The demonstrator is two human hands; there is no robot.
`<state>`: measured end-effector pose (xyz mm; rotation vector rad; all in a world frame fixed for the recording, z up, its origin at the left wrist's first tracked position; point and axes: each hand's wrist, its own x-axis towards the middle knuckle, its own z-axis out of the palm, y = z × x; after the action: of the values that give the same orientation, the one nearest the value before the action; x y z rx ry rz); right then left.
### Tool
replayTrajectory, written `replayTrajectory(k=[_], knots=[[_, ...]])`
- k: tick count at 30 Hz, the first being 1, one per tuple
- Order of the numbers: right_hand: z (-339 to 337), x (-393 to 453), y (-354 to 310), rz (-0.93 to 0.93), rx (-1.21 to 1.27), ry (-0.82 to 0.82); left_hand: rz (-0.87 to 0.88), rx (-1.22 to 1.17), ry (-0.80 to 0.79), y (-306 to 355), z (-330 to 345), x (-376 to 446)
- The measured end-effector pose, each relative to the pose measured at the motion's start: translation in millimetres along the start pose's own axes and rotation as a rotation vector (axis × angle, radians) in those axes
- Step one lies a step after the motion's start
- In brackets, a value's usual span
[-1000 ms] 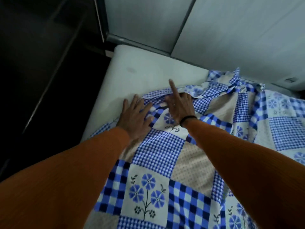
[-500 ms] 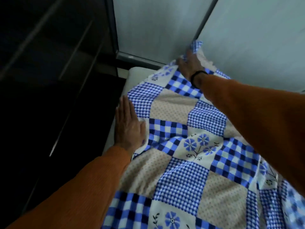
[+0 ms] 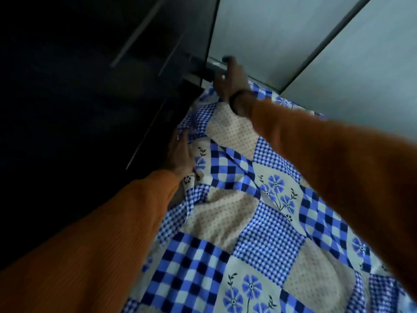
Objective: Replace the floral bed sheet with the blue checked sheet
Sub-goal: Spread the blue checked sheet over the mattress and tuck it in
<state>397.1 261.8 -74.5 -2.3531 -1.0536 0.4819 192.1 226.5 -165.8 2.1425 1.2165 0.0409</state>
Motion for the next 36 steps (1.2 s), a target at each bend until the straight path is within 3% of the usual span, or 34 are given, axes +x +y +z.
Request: replayTrajectory(k=[2, 5, 9, 12, 14, 16, 18, 22, 27, 29, 31, 34, 36], knots=[[22.5, -75.9, 16.2, -0.098, -0.010, -0.012, -0.161, -0.230, 0.030, -12.5, 1.8, -41.2], [45.2, -203.2, 33.4, -0.107, -0.056, -0.138, -0.179, -0.370, 0.056, -38.6, 3.9, -130.1], [61.8, -348.6, 41.4, 0.056, 0.054, -0.233, -0.174, -0.301, -0.017, -87.3, 5.0, -234.5], [70.9, -437.7, 46.2, 0.057, -0.064, -0.437, -0.387, -0.255, -0.089, -125.1, 1.3, -291.5], [77.0, -484.9, 44.0, -0.065, -0.224, -0.652, -0.567, -0.307, -0.130, -145.5, -2.8, -320.4], [86.2, -515.2, 42.0, -0.258, -0.333, -0.728, -0.628, -0.374, -0.143, -157.8, -6.3, -339.0], [95.4, -537.6, 42.4, -0.401, -0.357, -0.685, -0.614, -0.402, -0.173, -160.3, -11.2, -351.6], [123.2, -574.5, 52.8, -0.638, -0.246, -0.435, -0.536, -0.384, -0.123, -169.8, -12.1, -370.1], [142.9, -607.9, 39.4, -0.604, -0.175, -0.351, -0.426, -0.253, 0.071, -179.6, -14.7, -404.2], [148.3, -639.4, 16.6, -0.720, -0.178, -0.390, -0.445, -0.165, 0.097, -201.9, -16.2, -433.6], [156.8, -674.0, -8.1, -0.775, -0.150, -0.449, -0.462, 0.005, -0.015, -236.6, -12.8, -467.9], [170.4, -698.0, -32.4, -0.718, -0.271, -0.578, -0.476, 0.203, -0.217, -267.6, -7.0, -505.6], [174.5, -701.7, -33.9, -0.627, -0.292, -0.642, -0.533, 0.187, -0.206, -268.6, -6.6, -514.0]])
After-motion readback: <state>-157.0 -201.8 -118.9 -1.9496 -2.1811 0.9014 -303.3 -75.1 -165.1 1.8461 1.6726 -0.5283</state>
